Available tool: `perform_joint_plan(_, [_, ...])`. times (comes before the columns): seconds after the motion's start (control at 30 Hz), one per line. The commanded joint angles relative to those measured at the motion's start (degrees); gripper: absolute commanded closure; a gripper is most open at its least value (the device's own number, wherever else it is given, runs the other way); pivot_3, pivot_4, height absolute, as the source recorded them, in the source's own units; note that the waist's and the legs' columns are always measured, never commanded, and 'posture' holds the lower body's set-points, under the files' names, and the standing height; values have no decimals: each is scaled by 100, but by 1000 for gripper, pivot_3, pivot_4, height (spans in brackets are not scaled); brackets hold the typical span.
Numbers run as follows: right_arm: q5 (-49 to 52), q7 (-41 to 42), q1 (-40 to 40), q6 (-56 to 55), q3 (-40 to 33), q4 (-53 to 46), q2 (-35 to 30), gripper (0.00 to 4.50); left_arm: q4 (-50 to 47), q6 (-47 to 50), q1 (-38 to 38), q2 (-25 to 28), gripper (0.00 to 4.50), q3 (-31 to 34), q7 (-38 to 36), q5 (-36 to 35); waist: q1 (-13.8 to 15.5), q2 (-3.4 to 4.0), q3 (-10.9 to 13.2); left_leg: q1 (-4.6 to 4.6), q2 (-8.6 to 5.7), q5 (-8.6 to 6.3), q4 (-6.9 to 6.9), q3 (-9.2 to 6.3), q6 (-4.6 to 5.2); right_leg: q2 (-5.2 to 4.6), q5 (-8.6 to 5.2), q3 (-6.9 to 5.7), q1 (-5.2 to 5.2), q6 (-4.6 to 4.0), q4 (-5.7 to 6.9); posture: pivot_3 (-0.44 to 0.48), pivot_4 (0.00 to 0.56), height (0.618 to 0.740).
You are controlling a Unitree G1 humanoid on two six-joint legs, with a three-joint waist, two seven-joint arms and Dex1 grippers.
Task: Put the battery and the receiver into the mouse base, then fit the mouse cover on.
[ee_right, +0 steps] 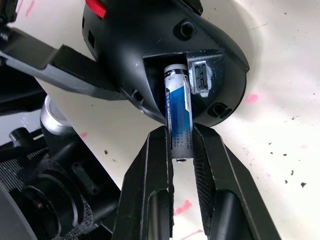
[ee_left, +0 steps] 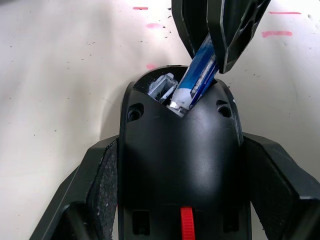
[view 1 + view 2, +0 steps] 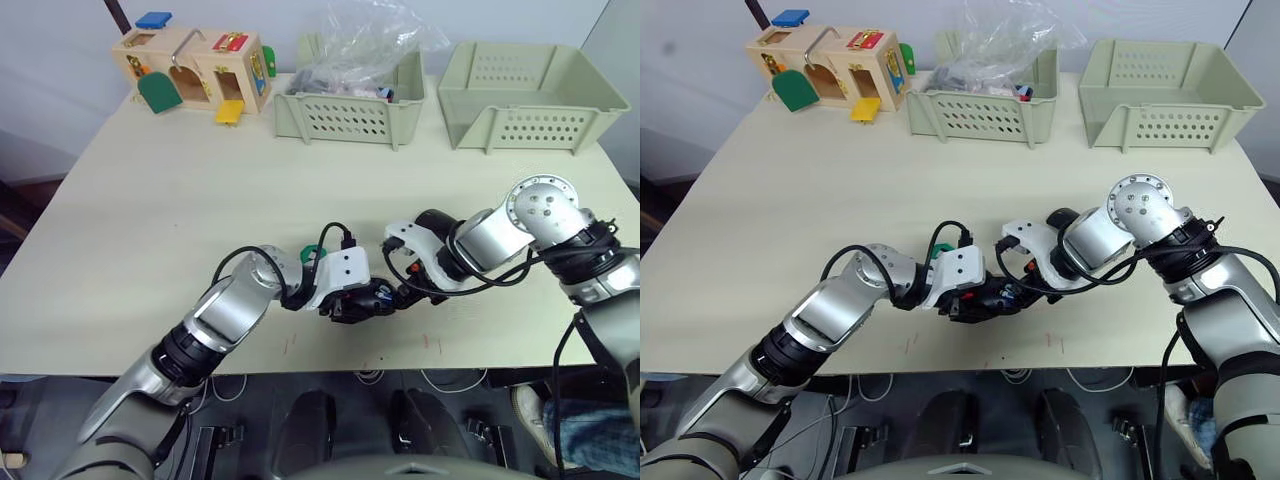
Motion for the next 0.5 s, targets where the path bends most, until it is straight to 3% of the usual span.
perform_joint_plan(0.03, [130,-78,-4,-61,-133,73,64,2677,-41,55,70,-61,1503,-110,48,71,-3,-2,-2,1,0,0,0,-1,0,0,0,0,1,0,0,0,150,740])
perform_joint_plan(0.1, [150,-108,-20,-72,-168,31,19,1583,-43,70,73,-68,1503,-106,48,73,-6,-1,-2,2,1,0,0,0,0,0,0,0,1,0,1,0,150,740])
perform_joint_plan(0.13, [193,-90,-21,-58,-177,-31,-60,1421,-40,69,73,-70,1503,-106,48,76,-1,-1,-1,2,1,0,0,0,0,0,0,0,1,0,1,0,150,740])
perform_joint_plan(0.23, [475,21,152,-85,-297,-614,-620,1421,-40,76,80,-82,1503,-99,49,82,25,0,-1,-11,-1,-1,0,-7,2,-4,0,-7,-2,0,-4,0,150,740])
perform_joint_plan(0.37, [388,244,816,-567,-1006,-2044,-1301,1421,-41,72,109,-65,1503,-81,41,90,31,0,-3,-85,-7,-2,17,-19,5,-12,11,-17,-59,19,-11,0,150,740])
perform_joint_plan(0.47, [-228,615,1831,-1225,-1839,-3222,-1492,1421,-53,82,108,-62,1503,-70,38,91,23,-4,-6,-81,-8,-3,17,-17,6,-10,13,-13,-61,22,-8,0,150,740])
perform_joint_plan(0.5, [-1157,993,2278,-1734,-1925,-3980,-1754,1421,-47,73,102,-59,1503,-66,32,92,48,-4,-5,-82,-8,-3,17,-22,6,-9,13,-18,-59,22,-9,0,150,740])
